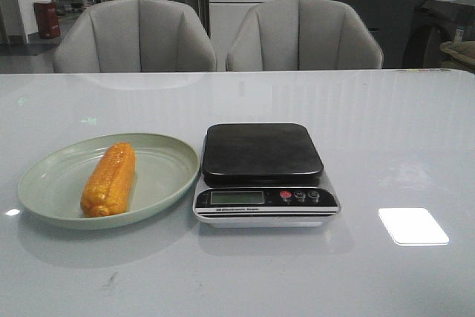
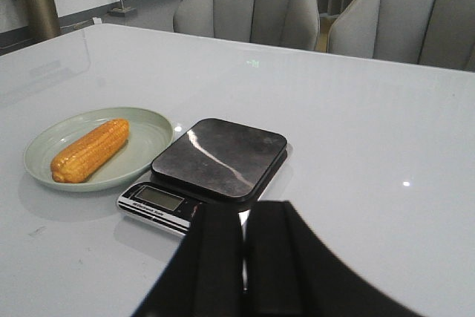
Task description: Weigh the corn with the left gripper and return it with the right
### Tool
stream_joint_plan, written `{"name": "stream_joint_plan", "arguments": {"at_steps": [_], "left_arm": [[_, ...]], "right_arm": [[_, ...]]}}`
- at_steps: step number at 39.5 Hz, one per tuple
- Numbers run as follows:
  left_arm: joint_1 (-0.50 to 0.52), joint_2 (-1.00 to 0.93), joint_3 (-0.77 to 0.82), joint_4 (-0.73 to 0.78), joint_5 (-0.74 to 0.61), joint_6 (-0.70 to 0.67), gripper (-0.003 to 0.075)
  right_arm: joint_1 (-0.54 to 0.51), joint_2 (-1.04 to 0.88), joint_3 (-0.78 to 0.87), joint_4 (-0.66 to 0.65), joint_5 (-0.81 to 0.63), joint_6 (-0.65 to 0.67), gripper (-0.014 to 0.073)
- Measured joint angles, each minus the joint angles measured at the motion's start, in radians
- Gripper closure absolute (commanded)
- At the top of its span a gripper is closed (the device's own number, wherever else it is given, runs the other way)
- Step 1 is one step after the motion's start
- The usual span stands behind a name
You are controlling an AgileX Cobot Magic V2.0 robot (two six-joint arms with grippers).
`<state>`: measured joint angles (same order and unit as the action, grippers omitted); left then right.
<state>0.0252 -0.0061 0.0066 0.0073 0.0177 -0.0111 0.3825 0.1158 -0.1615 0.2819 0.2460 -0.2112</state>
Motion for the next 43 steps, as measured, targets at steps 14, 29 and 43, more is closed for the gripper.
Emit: {"name": "stream_joint_plan", "arguments": {"at_steps": [14,29,43], "left_arm": [[0.000,0.000,0.000,0.002,0.000,0.000,0.0607],[0.000,0.000,0.000,0.002,0.000,0.000,0.0607],[0.000,0.000,0.000,0.002,0.000,0.000,0.0607]], "right_arm": [[0.000,0.000,0.000,0.000,0.000,0.000,0.0424],[-0.013,0.000,0.009,-0.041,-0.004,0.000,0.0424],[-0.190,0.000,0.089,-0.216,-0.130,0.206,0.0424]]}}
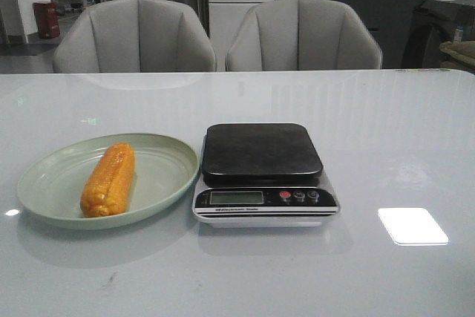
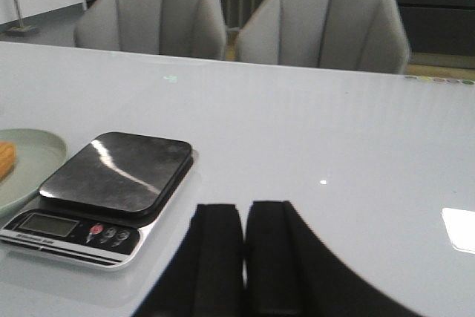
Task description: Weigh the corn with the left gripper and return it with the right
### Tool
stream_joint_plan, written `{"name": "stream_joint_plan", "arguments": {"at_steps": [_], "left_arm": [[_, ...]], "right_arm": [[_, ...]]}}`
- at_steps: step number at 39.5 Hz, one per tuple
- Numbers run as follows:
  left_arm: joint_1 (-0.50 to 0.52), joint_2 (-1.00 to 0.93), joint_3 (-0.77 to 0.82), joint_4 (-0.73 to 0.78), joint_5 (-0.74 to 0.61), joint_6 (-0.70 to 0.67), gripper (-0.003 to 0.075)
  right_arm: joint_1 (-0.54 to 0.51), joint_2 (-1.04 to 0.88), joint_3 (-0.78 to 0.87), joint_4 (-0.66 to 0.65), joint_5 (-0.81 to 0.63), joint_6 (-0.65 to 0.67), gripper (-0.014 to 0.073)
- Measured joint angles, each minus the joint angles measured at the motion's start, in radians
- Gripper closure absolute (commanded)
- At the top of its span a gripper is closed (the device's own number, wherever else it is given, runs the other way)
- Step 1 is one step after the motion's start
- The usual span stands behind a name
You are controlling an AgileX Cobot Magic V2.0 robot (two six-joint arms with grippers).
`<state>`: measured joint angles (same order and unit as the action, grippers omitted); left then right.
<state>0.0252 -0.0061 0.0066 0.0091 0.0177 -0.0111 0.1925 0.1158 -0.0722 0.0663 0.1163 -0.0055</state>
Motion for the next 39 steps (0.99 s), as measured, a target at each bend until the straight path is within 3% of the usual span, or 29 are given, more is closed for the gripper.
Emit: {"name": "stream_joint_plan", "arguments": {"at_steps": [9,17,39], "left_arm": [[0.000,0.000,0.000,0.000,0.000,0.000,0.0607],[0.000,0.000,0.000,0.000,0.000,0.000,0.0607],[0.000,0.000,0.000,0.000,0.000,0.000,0.0607]], "right_arm": [[-0.080,-0.061,0.071,-0.066,-0.007,0.061,0.0424],[-0.084,-0.124,0.098,-0.144,-0.027,0.126,0.0424],[-0.084,-0.126,0.098,-0.149,-0.042,0.138,0.0424]]}}
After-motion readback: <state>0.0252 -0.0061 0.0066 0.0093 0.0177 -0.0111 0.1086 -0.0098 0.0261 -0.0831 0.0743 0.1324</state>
